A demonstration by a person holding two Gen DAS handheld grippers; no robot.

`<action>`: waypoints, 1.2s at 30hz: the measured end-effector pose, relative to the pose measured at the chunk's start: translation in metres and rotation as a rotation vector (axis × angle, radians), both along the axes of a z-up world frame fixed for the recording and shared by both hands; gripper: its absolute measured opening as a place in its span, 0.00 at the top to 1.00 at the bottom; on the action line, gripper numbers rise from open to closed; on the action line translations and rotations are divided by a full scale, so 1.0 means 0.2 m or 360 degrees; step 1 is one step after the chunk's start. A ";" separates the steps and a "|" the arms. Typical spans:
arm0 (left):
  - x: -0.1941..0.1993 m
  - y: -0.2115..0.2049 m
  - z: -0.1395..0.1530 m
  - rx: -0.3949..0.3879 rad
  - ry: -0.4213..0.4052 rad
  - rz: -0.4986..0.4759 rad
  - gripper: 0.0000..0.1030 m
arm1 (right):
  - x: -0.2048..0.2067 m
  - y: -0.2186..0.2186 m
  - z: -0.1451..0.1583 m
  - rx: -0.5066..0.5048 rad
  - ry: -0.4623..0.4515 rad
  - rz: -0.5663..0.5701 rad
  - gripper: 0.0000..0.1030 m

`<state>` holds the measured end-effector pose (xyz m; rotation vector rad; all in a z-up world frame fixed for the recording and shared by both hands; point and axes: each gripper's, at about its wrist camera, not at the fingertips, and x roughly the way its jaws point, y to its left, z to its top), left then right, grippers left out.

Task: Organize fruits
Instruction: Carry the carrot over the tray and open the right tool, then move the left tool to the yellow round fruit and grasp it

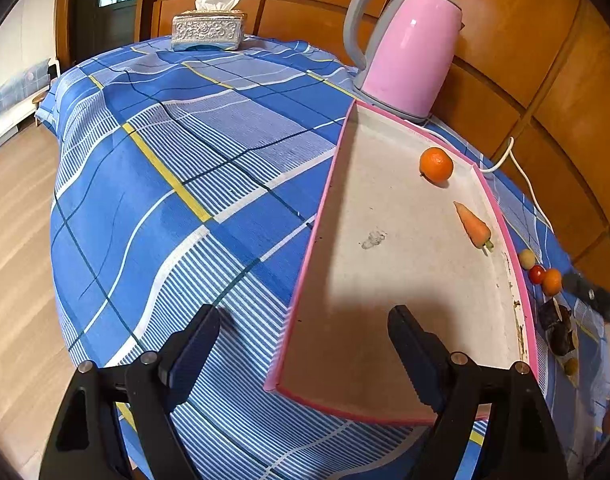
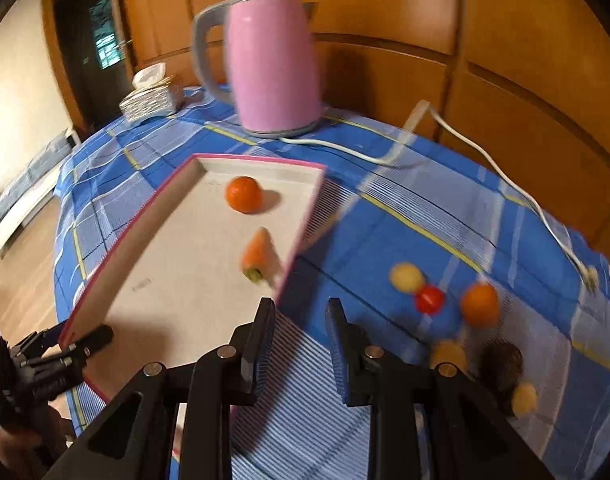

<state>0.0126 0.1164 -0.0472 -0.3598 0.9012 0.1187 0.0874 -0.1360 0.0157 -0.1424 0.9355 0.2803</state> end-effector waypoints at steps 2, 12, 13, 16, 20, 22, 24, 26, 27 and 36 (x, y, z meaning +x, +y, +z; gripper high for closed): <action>0.00 0.00 0.00 0.0000 -0.0001 -0.0002 0.16 | -0.04 -0.09 -0.01 0.0006 0.0009 -0.0089 0.75; -0.02 -0.03 0.02 0.0017 -0.0012 -0.0026 0.16 | -0.23 -0.46 -0.04 -0.0062 -0.0033 -0.0450 0.75; -0.02 -0.03 0.02 0.0019 -0.0013 -0.0028 0.16 | -0.24 -0.50 -0.05 -0.0058 -0.0036 -0.0487 0.75; -0.02 -0.04 0.02 0.0023 -0.0015 -0.0031 0.16 | -0.28 -0.63 -0.06 -0.0061 -0.0053 -0.0663 0.75; -0.02 -0.05 0.03 0.0030 -0.0014 -0.0038 0.16 | -0.33 -0.83 -0.07 -0.0079 -0.0067 -0.0911 0.75; -0.02 -0.06 0.03 0.0036 -0.0014 -0.0044 0.16 | -0.35 -0.92 -0.08 -0.0096 -0.0068 -0.1033 0.75; -0.02 -0.07 0.03 0.0044 -0.0015 -0.0052 0.16 | -0.37 -0.99 -0.10 -0.0113 -0.0065 -0.1130 0.72; -0.02 -0.07 0.03 0.0049 -0.0014 -0.0057 0.16 | -0.41 -1.08 -0.11 -0.0140 -0.0068 -0.1259 0.70; -0.02 -0.07 0.03 0.0052 -0.0013 -0.0060 0.16 | -0.42 -1.13 -0.13 -0.0144 -0.0065 -0.1327 0.70; -0.01 -0.10 0.03 0.0083 -0.0001 -0.0100 0.16 | -0.57 -1.44 -0.26 -0.0206 -0.0041 -0.1767 0.69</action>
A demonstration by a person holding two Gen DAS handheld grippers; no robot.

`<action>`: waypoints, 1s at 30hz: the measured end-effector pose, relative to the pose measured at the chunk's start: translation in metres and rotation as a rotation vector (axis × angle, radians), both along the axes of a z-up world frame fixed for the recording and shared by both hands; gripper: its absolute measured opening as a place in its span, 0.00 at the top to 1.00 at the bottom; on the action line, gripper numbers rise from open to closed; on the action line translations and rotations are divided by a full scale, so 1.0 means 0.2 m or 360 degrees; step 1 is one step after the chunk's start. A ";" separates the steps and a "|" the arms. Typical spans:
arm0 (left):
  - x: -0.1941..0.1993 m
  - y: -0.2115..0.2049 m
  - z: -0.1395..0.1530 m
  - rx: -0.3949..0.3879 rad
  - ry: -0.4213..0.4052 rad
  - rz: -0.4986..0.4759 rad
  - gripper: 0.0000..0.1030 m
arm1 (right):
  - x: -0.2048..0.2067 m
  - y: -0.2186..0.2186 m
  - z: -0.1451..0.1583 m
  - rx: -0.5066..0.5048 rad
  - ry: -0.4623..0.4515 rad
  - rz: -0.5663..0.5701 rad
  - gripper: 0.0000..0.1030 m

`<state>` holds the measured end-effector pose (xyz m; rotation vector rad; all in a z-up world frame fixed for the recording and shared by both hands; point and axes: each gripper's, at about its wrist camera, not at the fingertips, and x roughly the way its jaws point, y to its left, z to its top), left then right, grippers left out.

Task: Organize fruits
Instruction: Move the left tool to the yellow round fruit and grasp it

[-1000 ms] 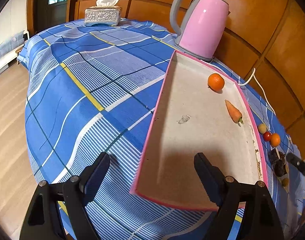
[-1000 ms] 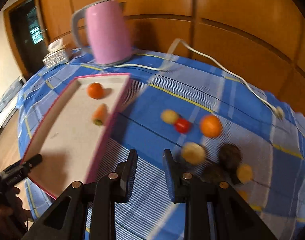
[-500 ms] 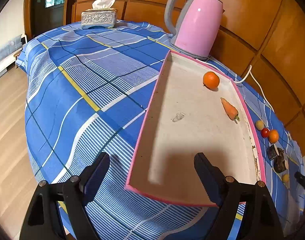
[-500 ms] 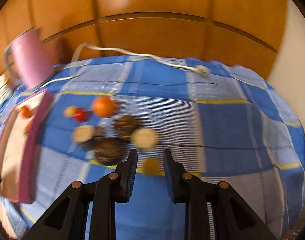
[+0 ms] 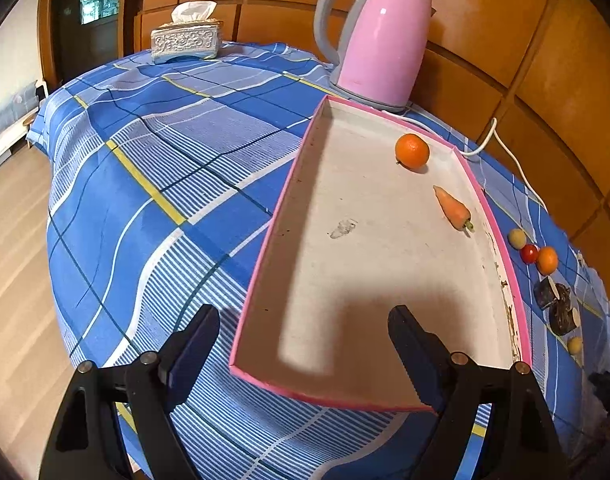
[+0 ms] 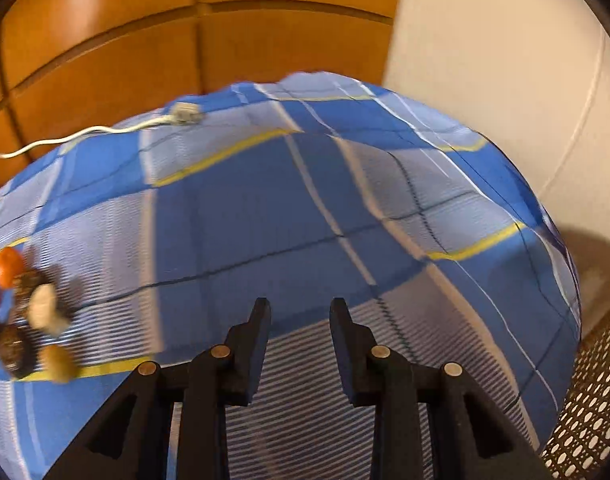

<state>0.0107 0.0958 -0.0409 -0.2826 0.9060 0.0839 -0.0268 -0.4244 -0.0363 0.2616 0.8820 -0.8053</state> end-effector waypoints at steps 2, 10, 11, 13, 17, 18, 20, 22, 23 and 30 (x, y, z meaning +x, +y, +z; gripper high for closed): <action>0.00 0.00 0.00 0.0006 0.0002 -0.0002 0.16 | -0.02 -0.02 0.00 0.0001 -0.0048 -0.0023 0.66; 0.03 -0.01 0.10 0.0000 -0.0068 -0.0050 0.16 | -0.04 0.01 -0.02 -0.0042 -0.0090 -0.0020 0.64; 0.03 -0.01 0.12 -0.0001 -0.0079 -0.0063 0.16 | -0.03 0.01 -0.02 -0.0044 -0.0091 -0.0020 0.64; 0.05 -0.04 0.16 0.0015 -0.0110 -0.0111 0.16 | -0.03 0.01 -0.03 -0.0049 -0.0099 -0.0022 0.64; 0.09 -0.13 0.26 0.0025 -0.0156 -0.0214 0.16 | -0.02 0.00 -0.03 -0.0052 -0.0103 -0.0022 0.63; 0.11 -0.16 0.29 0.0020 -0.0170 -0.0265 0.16 | -0.02 0.00 -0.03 -0.0052 -0.0103 -0.0022 0.63; 0.14 -0.23 0.34 0.0018 -0.0194 -0.0360 0.17 | -0.02 0.00 -0.03 -0.0057 -0.0102 -0.0022 0.63; 0.19 -0.32 0.38 0.0026 -0.0227 -0.0491 0.18 | -0.02 0.00 -0.03 -0.0060 -0.0102 -0.0021 0.63; 0.21 -0.36 0.39 0.0026 -0.0228 -0.0549 0.18 | -0.02 0.00 -0.03 -0.0060 -0.0104 -0.0021 0.63; 0.47 -0.72 0.36 0.0017 -0.0074 -0.1073 0.29 | -0.02 0.00 -0.03 -0.0063 -0.0107 -0.0018 0.63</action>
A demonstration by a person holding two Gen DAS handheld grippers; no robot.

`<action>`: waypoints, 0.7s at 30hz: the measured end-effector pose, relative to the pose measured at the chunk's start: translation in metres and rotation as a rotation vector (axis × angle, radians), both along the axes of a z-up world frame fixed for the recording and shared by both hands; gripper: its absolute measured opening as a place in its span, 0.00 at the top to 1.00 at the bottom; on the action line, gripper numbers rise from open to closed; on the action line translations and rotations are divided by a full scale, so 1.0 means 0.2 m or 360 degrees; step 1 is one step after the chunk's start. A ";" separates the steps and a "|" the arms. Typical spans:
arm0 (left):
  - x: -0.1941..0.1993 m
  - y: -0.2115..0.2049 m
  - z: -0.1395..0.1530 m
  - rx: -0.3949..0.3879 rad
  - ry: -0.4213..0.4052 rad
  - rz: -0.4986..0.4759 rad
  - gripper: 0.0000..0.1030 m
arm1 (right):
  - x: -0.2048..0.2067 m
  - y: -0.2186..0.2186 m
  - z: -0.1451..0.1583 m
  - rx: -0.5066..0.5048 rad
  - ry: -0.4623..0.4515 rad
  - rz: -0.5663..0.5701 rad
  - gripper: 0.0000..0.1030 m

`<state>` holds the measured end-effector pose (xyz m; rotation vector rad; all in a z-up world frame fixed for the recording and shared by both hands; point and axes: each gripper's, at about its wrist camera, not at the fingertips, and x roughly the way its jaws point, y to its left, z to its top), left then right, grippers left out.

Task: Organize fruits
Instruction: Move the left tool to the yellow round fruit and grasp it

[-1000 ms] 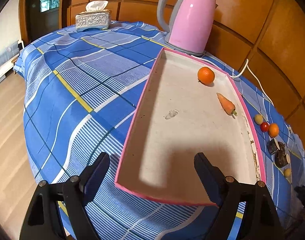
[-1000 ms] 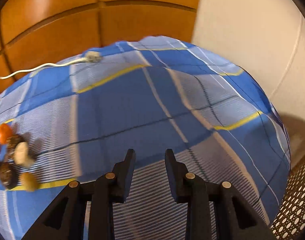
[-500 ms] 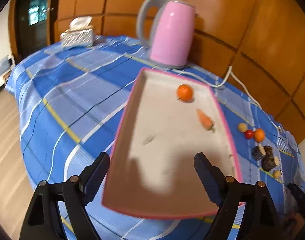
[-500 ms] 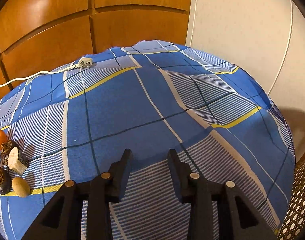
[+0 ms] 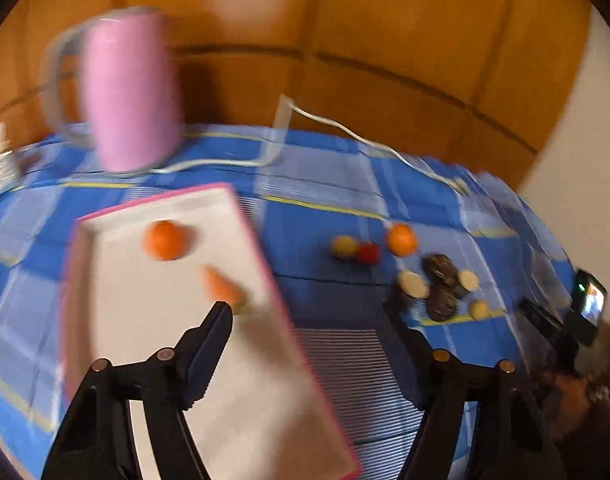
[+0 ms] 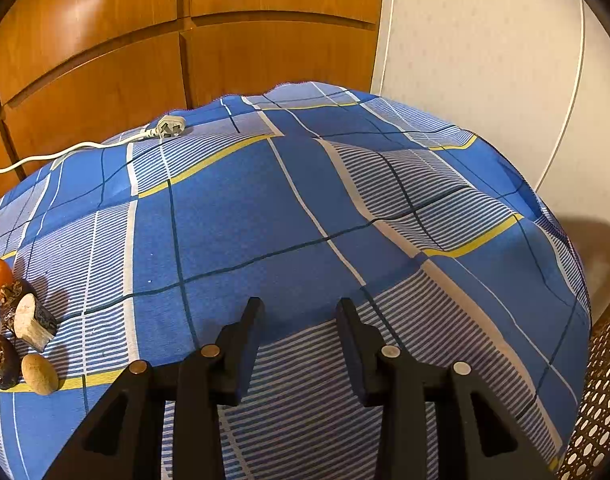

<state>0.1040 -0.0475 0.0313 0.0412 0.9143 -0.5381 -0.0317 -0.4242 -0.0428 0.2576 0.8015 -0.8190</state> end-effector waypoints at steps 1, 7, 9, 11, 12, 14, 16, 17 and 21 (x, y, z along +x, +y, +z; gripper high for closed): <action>0.03 -0.04 -0.01 0.0016 0.0008 -0.0041 0.31 | 0.00 0.00 0.00 -0.0001 0.0001 0.0000 0.63; 0.20 -0.29 -0.10 0.0187 0.0036 -0.0305 0.49 | 0.01 0.00 0.00 -0.0005 0.0005 0.0002 0.62; 0.25 -0.33 -0.14 0.0243 0.0054 -0.0362 0.53 | 0.01 0.00 0.00 -0.0008 0.0008 0.0002 0.62; 0.29 -0.38 -0.17 0.0285 0.0060 -0.0402 0.53 | 0.01 0.00 0.00 -0.0009 0.0008 0.0002 0.62; 0.31 -0.40 -0.20 0.0320 0.0058 -0.0422 0.53 | 0.01 0.00 0.00 -0.0009 0.0008 0.0002 0.62; 0.34 -0.41 -0.22 0.0351 0.0069 -0.0453 0.53 | 0.01 0.00 0.00 -0.0009 0.0009 0.0002 0.62; 0.37 -0.44 -0.26 0.0378 0.0080 -0.0482 0.53 | 0.01 0.01 0.00 -0.0010 0.0009 0.0002 0.62; 0.38 -0.45 -0.27 0.0399 0.0073 -0.0485 0.53 | 0.01 0.01 0.00 -0.0010 0.0009 0.0002 0.62; 0.44 -0.48 -0.30 0.0407 0.0093 -0.0514 0.53 | 0.01 0.00 0.00 -0.0011 0.0010 0.0003 0.62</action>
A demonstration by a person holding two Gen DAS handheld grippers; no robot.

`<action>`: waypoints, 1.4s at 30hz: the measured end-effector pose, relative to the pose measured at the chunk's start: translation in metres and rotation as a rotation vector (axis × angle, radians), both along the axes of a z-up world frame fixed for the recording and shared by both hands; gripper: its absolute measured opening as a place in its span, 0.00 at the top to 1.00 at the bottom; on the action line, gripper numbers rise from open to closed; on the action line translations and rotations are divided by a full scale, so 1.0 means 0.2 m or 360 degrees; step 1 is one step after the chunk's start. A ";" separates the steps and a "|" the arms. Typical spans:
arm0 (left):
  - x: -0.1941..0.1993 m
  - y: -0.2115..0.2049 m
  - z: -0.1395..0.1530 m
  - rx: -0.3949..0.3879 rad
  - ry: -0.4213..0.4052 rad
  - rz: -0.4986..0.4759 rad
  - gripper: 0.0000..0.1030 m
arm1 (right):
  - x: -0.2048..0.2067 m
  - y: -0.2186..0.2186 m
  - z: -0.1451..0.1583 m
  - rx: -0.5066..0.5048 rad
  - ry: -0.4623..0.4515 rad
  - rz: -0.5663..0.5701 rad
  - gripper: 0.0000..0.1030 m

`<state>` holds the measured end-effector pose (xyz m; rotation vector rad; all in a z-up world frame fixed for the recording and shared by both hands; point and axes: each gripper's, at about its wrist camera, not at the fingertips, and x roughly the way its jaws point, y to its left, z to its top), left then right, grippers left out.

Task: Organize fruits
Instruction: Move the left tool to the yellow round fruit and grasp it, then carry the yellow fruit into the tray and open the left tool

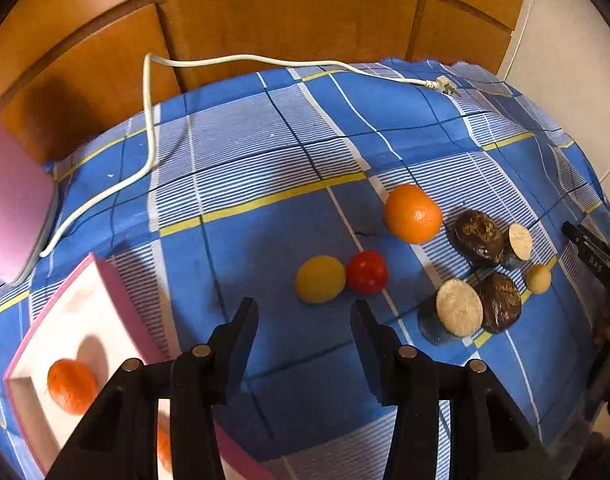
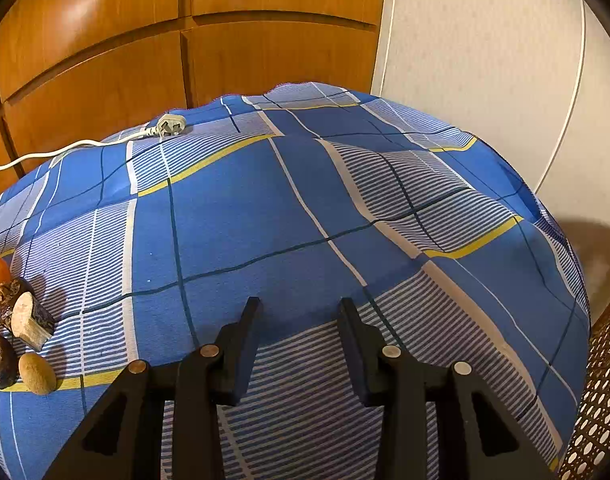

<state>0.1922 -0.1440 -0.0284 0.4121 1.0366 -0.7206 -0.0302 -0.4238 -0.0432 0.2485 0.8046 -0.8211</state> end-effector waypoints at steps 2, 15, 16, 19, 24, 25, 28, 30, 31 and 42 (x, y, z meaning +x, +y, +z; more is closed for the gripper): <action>0.01 -0.02 0.00 0.0004 -0.0009 -0.0014 0.53 | 0.00 0.00 0.00 -0.0001 0.0001 0.0000 0.62; 0.03 -0.11 -0.05 -0.0012 0.0071 -0.0110 0.73 | 0.00 0.00 0.00 -0.0014 0.0008 -0.0001 0.62; 0.03 -0.10 -0.05 -0.0022 0.0075 -0.0098 0.73 | 0.00 0.00 0.00 -0.0015 0.0009 -0.0001 0.62; 0.00 -0.07 -0.04 -0.0060 0.0060 -0.0044 0.73 | 0.00 0.00 0.00 -0.0021 0.0014 0.0000 0.62; -0.08 0.07 0.07 -0.0243 0.0074 0.0149 0.73 | 0.00 0.00 0.00 -0.0024 0.0016 0.0000 0.62; -0.10 0.09 0.08 -0.0271 0.0075 0.0176 0.73 | 0.00 0.00 0.00 -0.0025 0.0018 0.0001 0.62; -0.19 0.16 0.14 -0.0312 0.0036 0.0263 0.73 | 0.00 0.00 0.00 -0.0029 0.0017 -0.0003 0.62; -0.24 0.24 0.18 -0.0342 0.0005 0.0331 0.73 | 0.00 0.00 0.00 -0.0029 0.0016 -0.0003 0.62; -0.26 0.27 0.19 -0.0359 0.0001 0.0362 0.73 | 0.00 0.00 0.00 -0.0029 0.0015 -0.0003 0.62; -0.49 0.91 0.23 -0.0551 -0.0039 0.0994 0.73 | 0.00 0.00 0.00 -0.0029 0.0013 -0.0003 0.62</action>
